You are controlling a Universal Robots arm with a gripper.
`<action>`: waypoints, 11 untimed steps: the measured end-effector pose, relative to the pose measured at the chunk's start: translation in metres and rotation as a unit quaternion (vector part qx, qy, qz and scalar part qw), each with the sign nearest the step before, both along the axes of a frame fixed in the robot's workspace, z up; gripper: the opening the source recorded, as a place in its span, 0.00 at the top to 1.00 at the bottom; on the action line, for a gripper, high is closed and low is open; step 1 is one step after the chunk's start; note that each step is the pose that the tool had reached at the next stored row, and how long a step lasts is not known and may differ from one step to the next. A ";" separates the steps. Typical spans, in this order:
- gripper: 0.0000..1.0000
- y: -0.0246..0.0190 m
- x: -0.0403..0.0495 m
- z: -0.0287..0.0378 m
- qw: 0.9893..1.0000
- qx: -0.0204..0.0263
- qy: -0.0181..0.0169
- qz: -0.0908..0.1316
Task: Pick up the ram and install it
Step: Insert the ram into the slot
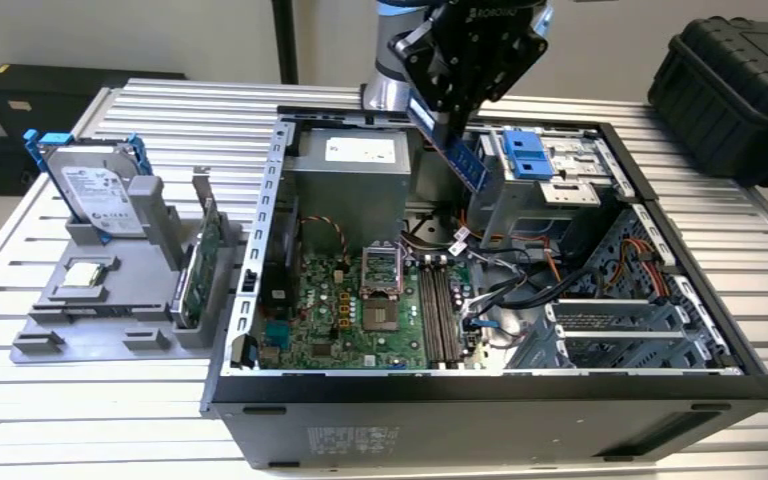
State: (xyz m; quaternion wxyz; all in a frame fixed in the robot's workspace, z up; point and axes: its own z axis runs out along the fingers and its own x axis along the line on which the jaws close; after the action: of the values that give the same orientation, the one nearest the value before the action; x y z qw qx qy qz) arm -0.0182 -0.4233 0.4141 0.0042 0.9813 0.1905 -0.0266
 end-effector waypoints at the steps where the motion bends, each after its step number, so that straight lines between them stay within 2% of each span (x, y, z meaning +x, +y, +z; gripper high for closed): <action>1: 1.00 0.0000 0.0000 -0.0001 1.000 0.000 0.000 -0.005; 6: 1.00 0.0000 0.0000 -0.0005 0.999 0.000 0.000 -0.032; 11: 1.00 0.0000 0.0000 -0.0009 0.998 0.000 0.000 -0.059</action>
State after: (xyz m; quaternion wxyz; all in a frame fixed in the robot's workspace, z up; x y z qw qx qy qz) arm -0.0182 -0.4233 0.4132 0.0026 0.9909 0.1320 -0.0267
